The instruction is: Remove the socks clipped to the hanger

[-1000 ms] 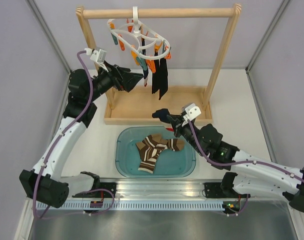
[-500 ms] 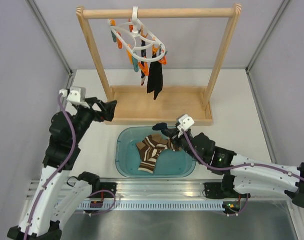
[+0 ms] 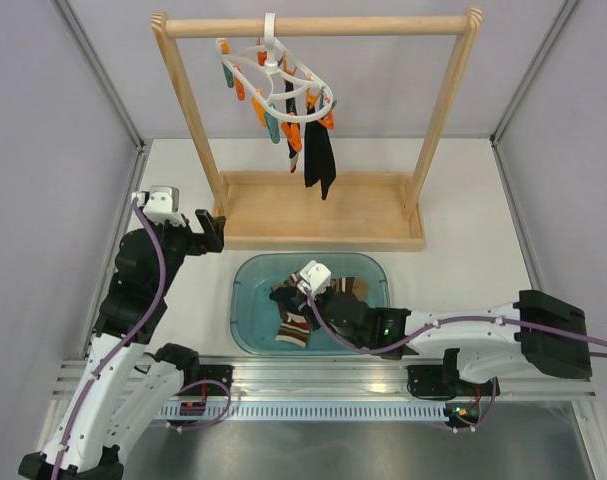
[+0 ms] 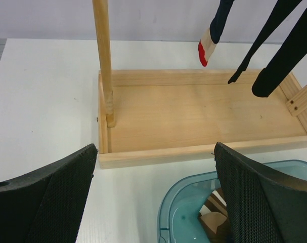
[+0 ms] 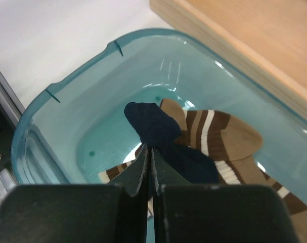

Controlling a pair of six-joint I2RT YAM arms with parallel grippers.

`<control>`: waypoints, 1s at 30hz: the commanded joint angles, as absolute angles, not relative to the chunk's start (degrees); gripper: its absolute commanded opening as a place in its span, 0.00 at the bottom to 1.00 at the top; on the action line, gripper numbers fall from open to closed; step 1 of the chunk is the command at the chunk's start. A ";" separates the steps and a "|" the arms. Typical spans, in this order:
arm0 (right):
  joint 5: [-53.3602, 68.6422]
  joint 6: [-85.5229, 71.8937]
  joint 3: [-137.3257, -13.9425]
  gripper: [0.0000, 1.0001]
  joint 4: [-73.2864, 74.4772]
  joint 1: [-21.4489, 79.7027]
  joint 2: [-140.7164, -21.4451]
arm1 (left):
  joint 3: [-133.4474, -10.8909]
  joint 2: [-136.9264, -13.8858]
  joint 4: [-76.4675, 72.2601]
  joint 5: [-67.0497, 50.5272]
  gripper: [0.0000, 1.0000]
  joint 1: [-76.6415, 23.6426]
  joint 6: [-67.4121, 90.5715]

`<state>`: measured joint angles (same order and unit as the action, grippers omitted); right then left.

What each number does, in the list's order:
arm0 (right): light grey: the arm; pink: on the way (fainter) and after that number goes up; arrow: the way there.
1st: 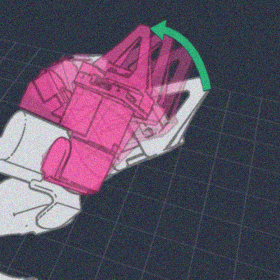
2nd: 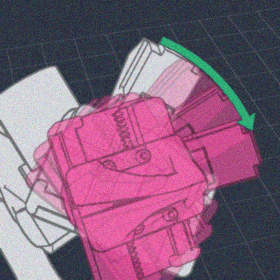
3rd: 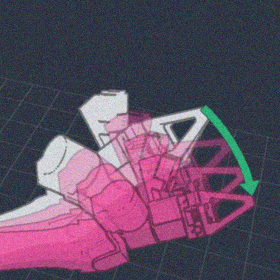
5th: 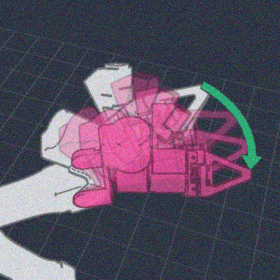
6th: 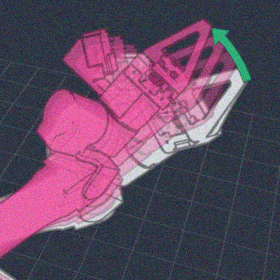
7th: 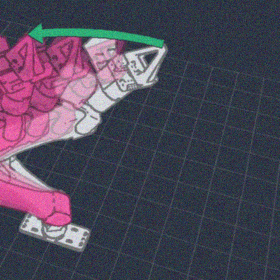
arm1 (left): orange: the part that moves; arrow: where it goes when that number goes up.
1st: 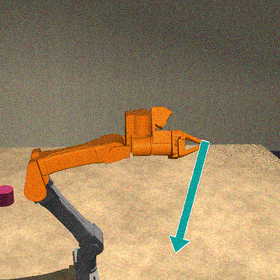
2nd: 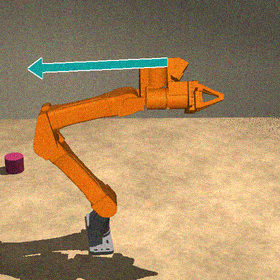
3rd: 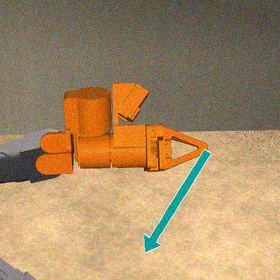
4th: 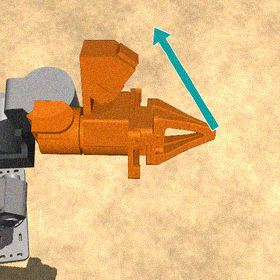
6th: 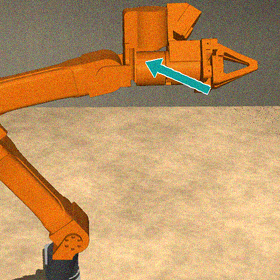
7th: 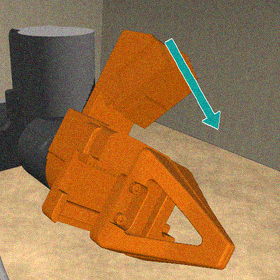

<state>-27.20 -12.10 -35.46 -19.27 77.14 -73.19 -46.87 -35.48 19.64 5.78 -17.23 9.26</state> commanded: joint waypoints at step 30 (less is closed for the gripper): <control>-37.00 -14.41 -45.09 0.98 -17.58 77.18 -80.78 | -47.20 -36.03 20.13 6.24 1.00 -17.40 8.26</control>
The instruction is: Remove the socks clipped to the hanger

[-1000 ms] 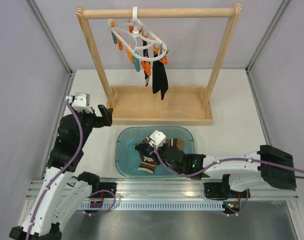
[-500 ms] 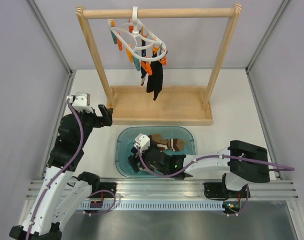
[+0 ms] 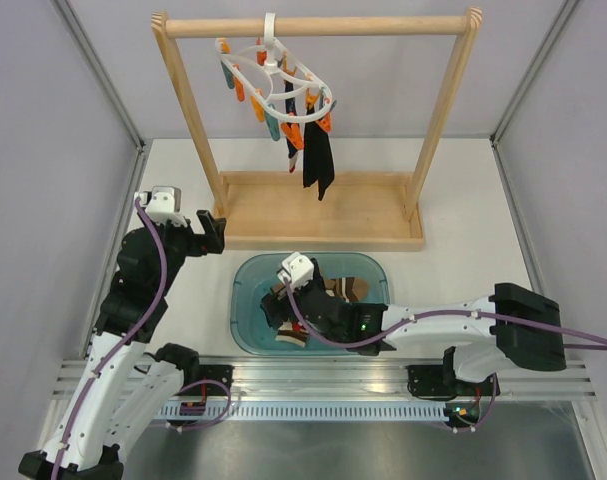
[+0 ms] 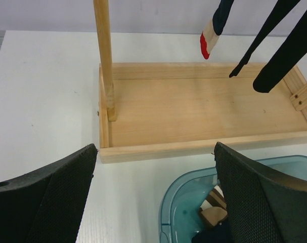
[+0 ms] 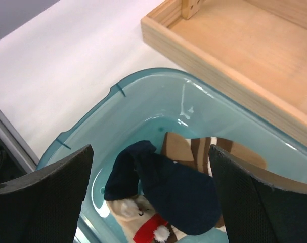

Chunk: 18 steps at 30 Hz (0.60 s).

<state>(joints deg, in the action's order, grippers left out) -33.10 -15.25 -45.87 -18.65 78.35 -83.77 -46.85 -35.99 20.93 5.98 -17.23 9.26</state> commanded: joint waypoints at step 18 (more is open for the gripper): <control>-27.26 -12.22 -38.41 0.98 -24.87 54.96 -67.15 | -47.20 -36.04 20.13 4.66 1.00 -17.40 8.79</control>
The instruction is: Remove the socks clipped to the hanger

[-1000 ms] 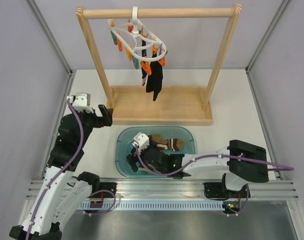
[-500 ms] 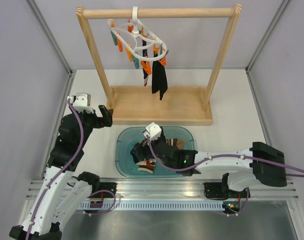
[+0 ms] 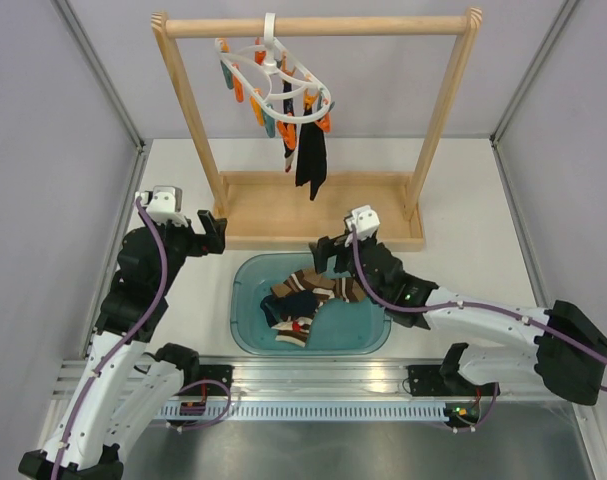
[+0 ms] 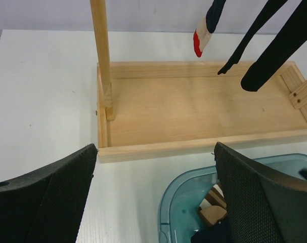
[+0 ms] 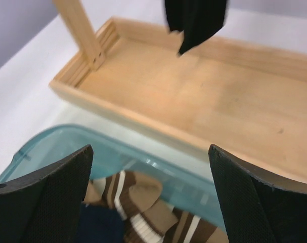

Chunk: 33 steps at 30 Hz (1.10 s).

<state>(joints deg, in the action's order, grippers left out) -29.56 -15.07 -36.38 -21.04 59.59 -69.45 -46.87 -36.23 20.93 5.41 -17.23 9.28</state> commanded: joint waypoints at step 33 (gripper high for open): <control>-8.27 -10.20 -59.94 0.84 -38.76 37.70 -97.20 | -47.20 -37.71 20.13 4.04 1.00 -17.40 8.96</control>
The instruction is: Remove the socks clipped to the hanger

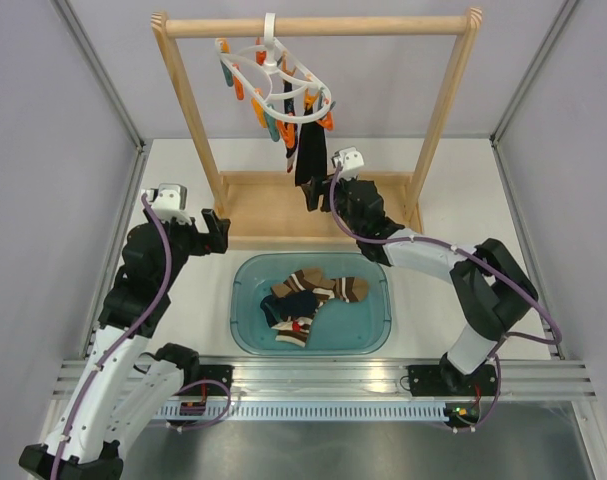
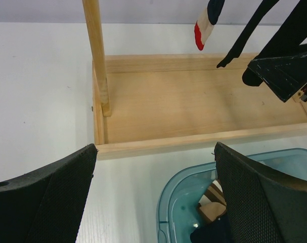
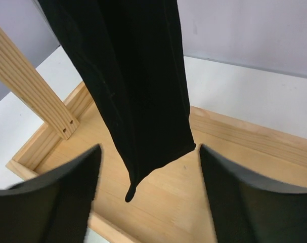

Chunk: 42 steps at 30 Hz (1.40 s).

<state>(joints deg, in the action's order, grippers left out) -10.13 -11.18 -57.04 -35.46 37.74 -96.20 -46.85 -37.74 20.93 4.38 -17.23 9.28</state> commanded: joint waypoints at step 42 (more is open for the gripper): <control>-21.09 3.08 -60.29 0.01 -32.52 54.75 -94.83 | -47.46 -37.09 20.48 3.87 1.00 -17.40 9.40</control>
<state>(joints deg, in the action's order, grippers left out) -19.14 2.28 -57.32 -32.51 53.67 -93.84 -46.87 -37.60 20.95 4.38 -17.23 9.30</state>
